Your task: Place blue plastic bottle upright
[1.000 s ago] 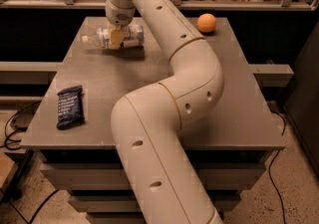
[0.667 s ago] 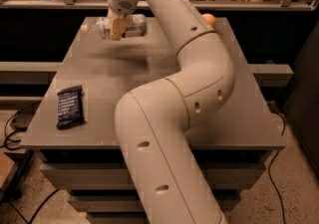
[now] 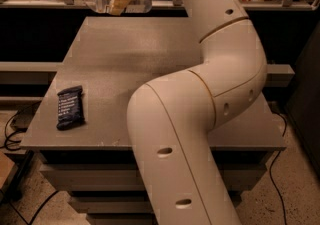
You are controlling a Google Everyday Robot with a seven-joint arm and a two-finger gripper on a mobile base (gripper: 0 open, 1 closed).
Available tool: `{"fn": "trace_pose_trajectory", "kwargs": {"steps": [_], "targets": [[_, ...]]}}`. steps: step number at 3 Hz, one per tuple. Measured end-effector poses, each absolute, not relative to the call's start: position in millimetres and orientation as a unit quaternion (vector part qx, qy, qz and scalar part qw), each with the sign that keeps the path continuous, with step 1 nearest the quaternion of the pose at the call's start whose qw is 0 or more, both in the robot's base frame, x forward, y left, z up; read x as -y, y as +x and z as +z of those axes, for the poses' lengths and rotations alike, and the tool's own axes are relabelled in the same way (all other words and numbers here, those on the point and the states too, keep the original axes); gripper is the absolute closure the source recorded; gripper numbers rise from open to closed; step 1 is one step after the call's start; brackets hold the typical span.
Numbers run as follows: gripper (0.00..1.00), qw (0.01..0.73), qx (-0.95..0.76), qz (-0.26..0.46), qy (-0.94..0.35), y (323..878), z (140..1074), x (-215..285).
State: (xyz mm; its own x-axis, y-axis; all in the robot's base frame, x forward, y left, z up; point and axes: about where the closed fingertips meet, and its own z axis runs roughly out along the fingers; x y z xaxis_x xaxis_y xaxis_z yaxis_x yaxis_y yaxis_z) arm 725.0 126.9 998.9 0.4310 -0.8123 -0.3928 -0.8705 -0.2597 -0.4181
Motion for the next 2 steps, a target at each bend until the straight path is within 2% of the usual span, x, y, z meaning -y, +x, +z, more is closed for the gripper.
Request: {"fn": "trace_pose_trajectory", "kwargs": {"steps": [2], "targets": [[1.00, 0.329, -0.522, 0.049, -0.785, 717.6, 1027.6, -122.0]]}}
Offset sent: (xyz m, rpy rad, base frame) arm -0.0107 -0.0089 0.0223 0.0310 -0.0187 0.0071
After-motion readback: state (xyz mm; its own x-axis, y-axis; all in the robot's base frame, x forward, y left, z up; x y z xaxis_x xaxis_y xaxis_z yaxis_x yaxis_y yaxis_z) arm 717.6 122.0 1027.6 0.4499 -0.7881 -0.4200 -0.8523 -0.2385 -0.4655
